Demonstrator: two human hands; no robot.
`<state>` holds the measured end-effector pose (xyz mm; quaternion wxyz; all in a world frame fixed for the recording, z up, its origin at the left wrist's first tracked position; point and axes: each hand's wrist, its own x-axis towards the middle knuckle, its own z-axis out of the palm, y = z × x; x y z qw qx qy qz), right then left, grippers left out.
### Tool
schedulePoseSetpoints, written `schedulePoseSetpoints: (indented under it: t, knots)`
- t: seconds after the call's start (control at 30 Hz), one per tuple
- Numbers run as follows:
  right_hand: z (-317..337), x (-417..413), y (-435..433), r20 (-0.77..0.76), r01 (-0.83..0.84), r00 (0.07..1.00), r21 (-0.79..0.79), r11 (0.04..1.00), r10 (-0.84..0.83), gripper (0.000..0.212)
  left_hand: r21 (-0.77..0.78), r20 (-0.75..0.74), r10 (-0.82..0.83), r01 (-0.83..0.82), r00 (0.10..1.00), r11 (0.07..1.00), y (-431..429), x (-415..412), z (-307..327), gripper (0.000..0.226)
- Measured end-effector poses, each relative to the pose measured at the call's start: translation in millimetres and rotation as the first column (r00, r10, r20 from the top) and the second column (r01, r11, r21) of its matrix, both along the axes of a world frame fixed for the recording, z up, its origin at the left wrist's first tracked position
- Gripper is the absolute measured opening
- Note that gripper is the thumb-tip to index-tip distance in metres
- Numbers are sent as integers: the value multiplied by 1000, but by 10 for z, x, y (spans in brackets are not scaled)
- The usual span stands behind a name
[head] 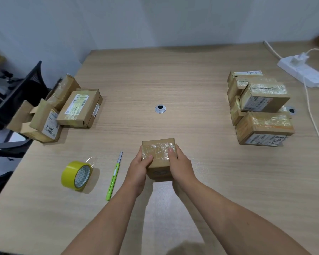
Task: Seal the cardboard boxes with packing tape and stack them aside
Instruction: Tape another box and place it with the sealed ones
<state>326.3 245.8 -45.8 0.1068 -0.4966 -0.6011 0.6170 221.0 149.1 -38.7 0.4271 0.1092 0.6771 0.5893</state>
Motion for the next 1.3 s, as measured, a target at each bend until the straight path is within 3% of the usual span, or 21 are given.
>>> schedulePoseSetpoints:
  t: [0.2,0.27,0.37,0.43,0.47,0.53,0.6,0.67,0.73,0.8,0.9,0.97,1.03,1.17,1.2,1.23,1.3]
  knots:
    - [9,5,-2,-52,43,998,-53,998,-46,52,52,138,92,-100,986,994,16,12,18,43]
    - [22,4,20,-53,64,996,-108,992,-70,51,31,93,107,-110,990,993,11,47,24,40]
    - [40,25,123,-82,180,974,-287,941,-212,44,-35,-96,137,-141,986,989,47,69,12,37]
    - [33,58,174,-34,194,977,-286,938,-212,36,-16,-68,248,-249,966,968,85,34,32,33]
    - [25,78,178,-17,183,981,-274,944,-196,38,0,-31,289,-289,957,957,97,3,43,31]
    - [-39,113,182,3,178,983,-272,946,-184,72,22,58,347,-349,936,937,91,-28,70,28]
    - [-110,143,178,-19,184,980,-324,928,-200,82,12,139,401,-407,905,913,63,-59,50,26]
    - [-124,168,163,-59,186,971,-435,881,-234,72,-14,222,406,-413,887,910,8,-77,14,26]
    - [-174,200,153,-86,172,967,-480,860,-241,51,-58,195,368,-364,909,929,-41,-80,-39,29]
    - [-220,231,138,-91,164,971,-426,890,-222,37,-161,-39,267,-269,963,950,-80,-113,-132,35]
    - [-230,231,112,-52,149,984,-285,947,-171,58,-287,-300,208,-296,931,911,-113,-82,-148,33]
    - [-193,186,89,-10,128,991,-200,971,-132,78,-284,-335,225,-326,915,902,-124,-41,-115,29]
    - [-132,142,77,32,97,995,-114,989,-94,83,-285,-366,232,-346,901,894,-127,-14,-93,27]
    - [-102,113,82,135,56,989,19,998,-58,71,-254,-243,263,-323,934,912,-114,4,-101,23]
    - [-99,105,77,159,31,986,46,998,-38,67,-245,-214,251,-301,944,922,-111,-8,-140,33]
    - [-108,94,71,179,0,984,75,997,-13,63,-256,-205,224,-273,953,927,-120,-19,-199,46]
    - [-112,61,40,204,-41,979,105,994,18,58,-283,-251,153,-224,956,933,-96,5,-182,43]
